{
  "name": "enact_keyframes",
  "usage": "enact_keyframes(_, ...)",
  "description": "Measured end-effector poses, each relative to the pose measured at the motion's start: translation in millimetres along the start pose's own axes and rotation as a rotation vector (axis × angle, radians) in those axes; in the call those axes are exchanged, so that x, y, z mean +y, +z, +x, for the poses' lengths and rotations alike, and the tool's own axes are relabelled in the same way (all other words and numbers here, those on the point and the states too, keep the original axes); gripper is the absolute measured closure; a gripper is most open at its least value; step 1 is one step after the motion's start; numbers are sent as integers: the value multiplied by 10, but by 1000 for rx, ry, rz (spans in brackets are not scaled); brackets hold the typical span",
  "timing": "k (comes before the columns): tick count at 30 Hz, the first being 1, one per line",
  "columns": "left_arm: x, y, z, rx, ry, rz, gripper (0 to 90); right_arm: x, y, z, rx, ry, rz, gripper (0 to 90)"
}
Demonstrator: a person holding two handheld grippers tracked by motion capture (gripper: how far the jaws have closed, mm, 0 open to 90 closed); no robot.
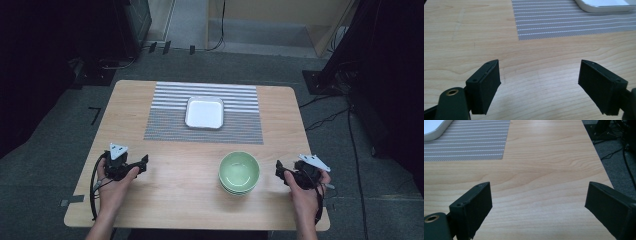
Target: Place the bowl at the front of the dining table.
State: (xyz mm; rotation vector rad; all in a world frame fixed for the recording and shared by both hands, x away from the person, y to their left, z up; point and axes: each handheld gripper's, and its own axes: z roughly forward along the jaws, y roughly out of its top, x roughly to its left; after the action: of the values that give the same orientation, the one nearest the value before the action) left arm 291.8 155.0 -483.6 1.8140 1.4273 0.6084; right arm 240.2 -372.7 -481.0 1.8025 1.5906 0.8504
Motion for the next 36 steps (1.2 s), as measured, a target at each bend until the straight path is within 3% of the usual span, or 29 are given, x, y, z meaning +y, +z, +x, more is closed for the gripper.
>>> enact_keyframes(9, 59, -61, -106, -70, 5, -6, 178, 62, -15, 47, 34, -17, 4, 67)
enact_keyframes(27, 115, -237, -438, -99, 76, -52, 178, 134, -173, 268, 85, -57, -35, 67)
enact_keyframes(36, 131, -364, -673, -174, 97, -84, 178, 155, -305, 383, 90, -75, -45, 67)
